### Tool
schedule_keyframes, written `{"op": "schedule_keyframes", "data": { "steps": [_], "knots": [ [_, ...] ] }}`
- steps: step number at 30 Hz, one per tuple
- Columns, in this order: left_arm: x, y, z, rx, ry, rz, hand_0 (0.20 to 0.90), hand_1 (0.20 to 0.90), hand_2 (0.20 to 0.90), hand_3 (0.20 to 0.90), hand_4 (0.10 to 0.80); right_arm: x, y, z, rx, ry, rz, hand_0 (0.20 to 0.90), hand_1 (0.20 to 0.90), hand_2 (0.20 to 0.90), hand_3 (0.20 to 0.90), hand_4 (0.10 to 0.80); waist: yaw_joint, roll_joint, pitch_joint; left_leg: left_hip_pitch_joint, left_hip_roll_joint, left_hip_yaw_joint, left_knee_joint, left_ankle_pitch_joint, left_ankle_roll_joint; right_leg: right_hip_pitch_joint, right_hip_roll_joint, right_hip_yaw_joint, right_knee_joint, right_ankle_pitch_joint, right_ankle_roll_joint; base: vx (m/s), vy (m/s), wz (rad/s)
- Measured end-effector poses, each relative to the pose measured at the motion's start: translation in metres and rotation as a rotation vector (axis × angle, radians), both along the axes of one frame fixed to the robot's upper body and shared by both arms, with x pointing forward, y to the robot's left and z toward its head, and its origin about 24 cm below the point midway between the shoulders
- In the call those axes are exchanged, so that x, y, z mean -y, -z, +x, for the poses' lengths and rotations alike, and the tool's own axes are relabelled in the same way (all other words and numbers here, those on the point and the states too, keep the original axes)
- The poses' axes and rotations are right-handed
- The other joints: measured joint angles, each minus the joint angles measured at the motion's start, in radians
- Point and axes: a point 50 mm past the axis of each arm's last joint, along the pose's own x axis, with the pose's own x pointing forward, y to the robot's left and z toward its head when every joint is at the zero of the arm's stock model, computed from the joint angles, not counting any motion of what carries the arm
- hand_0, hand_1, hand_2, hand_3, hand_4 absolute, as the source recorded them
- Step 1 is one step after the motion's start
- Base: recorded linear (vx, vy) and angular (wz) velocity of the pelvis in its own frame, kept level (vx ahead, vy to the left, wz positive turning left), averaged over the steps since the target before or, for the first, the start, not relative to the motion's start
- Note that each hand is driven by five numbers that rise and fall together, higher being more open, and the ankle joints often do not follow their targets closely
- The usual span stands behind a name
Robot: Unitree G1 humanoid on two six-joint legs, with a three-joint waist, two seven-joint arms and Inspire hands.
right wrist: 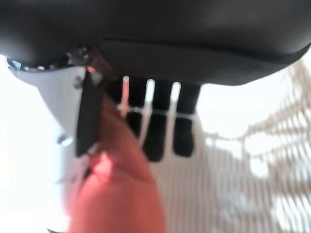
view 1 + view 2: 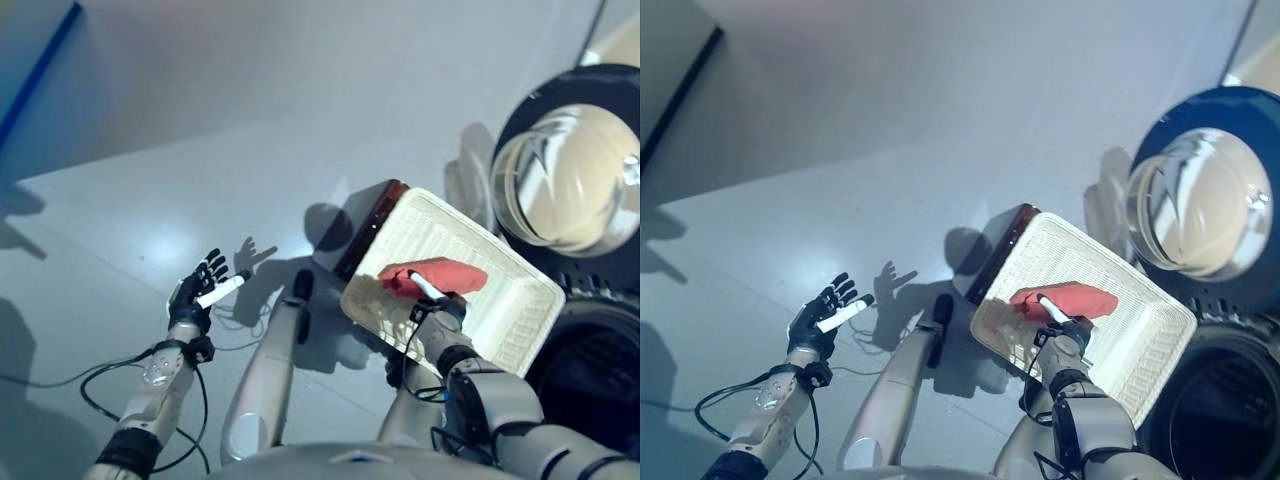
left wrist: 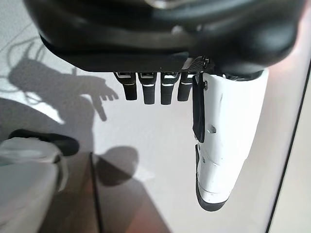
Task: Pick up the clothes and place them into the washing machine
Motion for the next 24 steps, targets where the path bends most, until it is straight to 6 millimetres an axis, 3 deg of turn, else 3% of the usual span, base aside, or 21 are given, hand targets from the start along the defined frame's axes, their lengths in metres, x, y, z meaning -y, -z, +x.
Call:
{"op": "schedule_keyframes", "data": {
  "steps": [2,6,10,15,17,22,24],
  "knots": [
    [-0.001,0.001,-0.002,-0.004,-0.011,-0.004,0.9,0.9,0.9,0.9,0.8,0.01,-0.009,0.004,0.068,0.064,0.009,0.2,0.2,0.2,0.2,0.3,-0.025,-0.001,0.014,0.001,0.013,0.037,0.022,-0.017,0.01,-0.024,0.003,0.04,0.003,0.015,-0.008,-0.025,0.044,-0.49],
    [0.0,-0.001,0.0,0.023,-0.019,-0.01,0.9,0.9,0.9,0.9,0.8,0.023,-0.021,0.005,0.182,0.201,0.026,0.2,0.2,0.2,0.2,0.3,-0.062,0.01,0.04,0.003,0.032,0.083,0.056,-0.038,0.019,-0.051,0.007,0.092,0.003,0.055,0.001,-0.018,0.044,-0.37],
    [0.01,0.002,0.0,0.03,-0.023,-0.051,0.9,0.9,0.9,0.9,0.8,0.041,-0.038,0.005,0.292,0.395,0.022,0.2,0.2,0.2,0.2,0.3,-0.09,0.051,0.078,0.048,0.044,0.123,0.066,-0.059,0.024,-0.05,0.008,0.145,0.012,0.062,0.009,0.0,0.011,-0.36],
    [0.013,0.005,-0.003,0.019,-0.021,-0.085,0.9,0.9,0.9,0.9,0.8,0.064,-0.045,-0.002,0.365,0.686,0.15,0.2,0.2,0.2,0.2,0.3,-0.102,0.082,0.083,0.068,0.057,0.144,0.066,-0.071,0.011,-0.063,0.016,0.178,0.021,0.062,0.009,0.009,0.016,-0.21],
    [0.016,0.009,-0.007,0.001,-0.012,-0.093,0.9,0.9,0.9,0.9,0.8,0.078,-0.047,-0.009,0.381,0.796,0.196,0.2,0.2,0.2,0.2,0.3,-0.102,0.092,0.082,0.08,0.057,0.153,0.07,-0.074,0.017,-0.064,0.019,0.199,0.021,0.066,0.016,-0.019,0.021,-0.27],
    [0.029,0.015,-0.012,-0.027,0.038,-0.129,0.9,0.9,0.9,0.9,0.8,0.106,-0.065,-0.013,0.451,0.884,0.18,0.2,0.2,0.2,0.2,0.3,-0.119,0.124,0.076,0.089,0.058,0.176,0.071,-0.084,0.016,-0.084,0.015,0.228,0.024,0.081,0.039,0.008,0.034,-0.19],
    [0.038,0.018,-0.016,-0.038,0.078,-0.148,0.9,0.9,0.9,0.9,0.8,0.125,-0.076,-0.018,0.46,0.933,0.154,0.2,0.2,0.2,0.2,0.3,-0.126,0.155,0.058,0.091,0.058,0.18,0.077,-0.095,0.009,-0.087,0.015,0.234,0.021,0.082,0.043,0.032,0.028,-0.17]
  ]
}}
